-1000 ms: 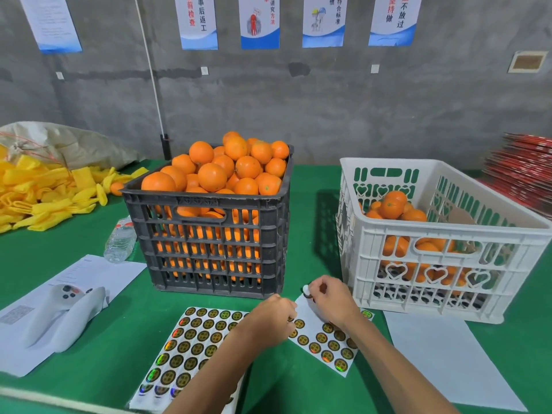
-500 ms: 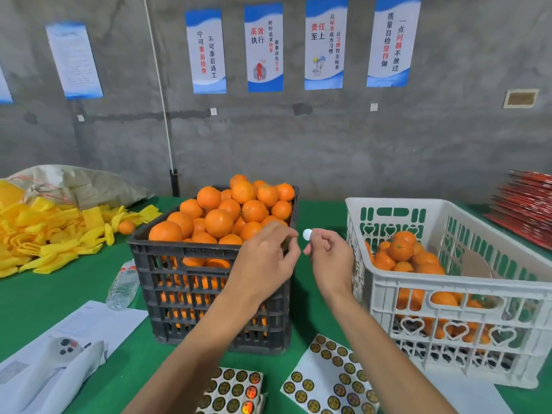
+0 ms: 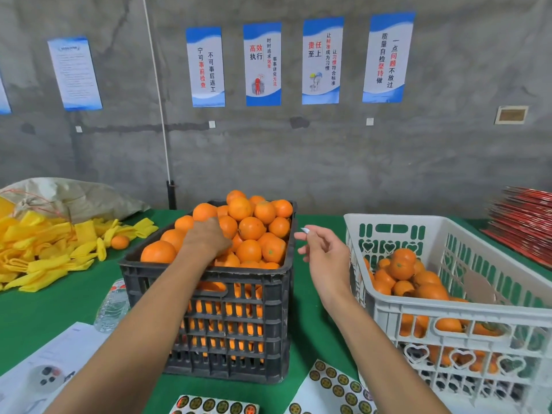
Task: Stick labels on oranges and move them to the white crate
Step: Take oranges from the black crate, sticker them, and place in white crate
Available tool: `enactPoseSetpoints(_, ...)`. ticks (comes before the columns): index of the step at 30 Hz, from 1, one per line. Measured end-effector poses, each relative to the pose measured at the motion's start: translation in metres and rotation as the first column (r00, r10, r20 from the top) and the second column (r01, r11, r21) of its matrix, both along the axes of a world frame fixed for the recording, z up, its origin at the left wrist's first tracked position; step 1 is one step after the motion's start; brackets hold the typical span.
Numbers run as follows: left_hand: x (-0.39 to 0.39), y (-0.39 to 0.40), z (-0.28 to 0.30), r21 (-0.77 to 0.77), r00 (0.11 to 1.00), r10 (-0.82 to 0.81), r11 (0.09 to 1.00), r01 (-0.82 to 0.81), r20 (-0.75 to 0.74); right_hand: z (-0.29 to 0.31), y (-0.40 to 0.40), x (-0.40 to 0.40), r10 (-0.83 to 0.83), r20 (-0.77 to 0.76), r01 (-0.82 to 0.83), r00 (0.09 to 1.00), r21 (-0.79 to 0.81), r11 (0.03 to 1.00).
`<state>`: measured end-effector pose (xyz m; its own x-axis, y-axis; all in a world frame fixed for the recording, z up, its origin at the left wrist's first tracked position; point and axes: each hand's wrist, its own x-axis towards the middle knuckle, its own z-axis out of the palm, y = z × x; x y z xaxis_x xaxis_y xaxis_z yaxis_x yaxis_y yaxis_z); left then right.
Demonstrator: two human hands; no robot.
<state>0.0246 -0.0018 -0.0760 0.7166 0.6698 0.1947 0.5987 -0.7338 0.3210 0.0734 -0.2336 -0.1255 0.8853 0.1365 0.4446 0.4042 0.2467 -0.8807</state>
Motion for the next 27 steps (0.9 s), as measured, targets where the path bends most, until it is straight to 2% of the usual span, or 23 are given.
enactPoseSetpoints(5,0.006,0.007,-0.012,0.035,0.998,-0.022,0.999,0.020,0.064,-0.001,0.002,-0.003,0.041,0.028,-0.040,0.999,-0.044,0.998)
enactPoseSetpoints(8,0.002,0.001,-0.010,0.021,0.973,-0.095,0.995,0.093,0.212,0.001,0.005,-0.002,0.036,0.068,-0.034,0.997,-0.032,0.999)
enactPoseSetpoints(10,-0.001,-0.009,-0.010,0.017,0.894,-0.211,0.975,0.222,0.396,0.003,0.008,0.001,0.035,0.091,-0.035,0.995,-0.003,0.999)
enactPoseSetpoints(12,-0.004,-0.026,-0.009,0.009,0.796,-0.317,0.931,0.364,0.515,0.007,0.012,0.003,0.037,0.090,-0.039,0.995,0.027,0.999)
enactPoseSetpoints(17,-0.002,-0.064,-0.008,0.114,0.642,-0.482,0.842,0.527,0.596,0.010,0.014,0.008,0.031,0.119,-0.036,0.992,0.041,0.999)
enactPoseSetpoints(19,0.000,-0.074,-0.010,0.113,0.615,-0.487,0.831,0.544,0.621,0.011,0.013,0.008,-0.003,0.149,-0.009,0.989,0.080,0.997)
enactPoseSetpoints(21,0.003,-0.079,-0.014,0.080,0.618,-0.466,0.834,0.547,0.633,0.013,0.012,0.011,-0.106,0.195,0.085,0.975,0.114,0.990)
enactPoseSetpoints(23,0.005,-0.081,-0.019,0.051,0.630,-0.449,0.837,0.545,0.633,0.016,0.009,0.015,-0.239,0.259,0.222,0.936,0.093,0.971)
enactPoseSetpoints(25,0.005,-0.083,-0.023,0.059,0.641,-0.458,0.838,0.542,0.617,0.018,0.006,0.020,-0.359,0.363,0.361,0.860,0.065,0.930)
enactPoseSetpoints(27,0.004,-0.084,-0.025,0.079,0.653,-0.458,0.849,0.522,0.604,0.017,0.004,0.025,-0.472,0.575,0.561,0.669,0.027,0.828)
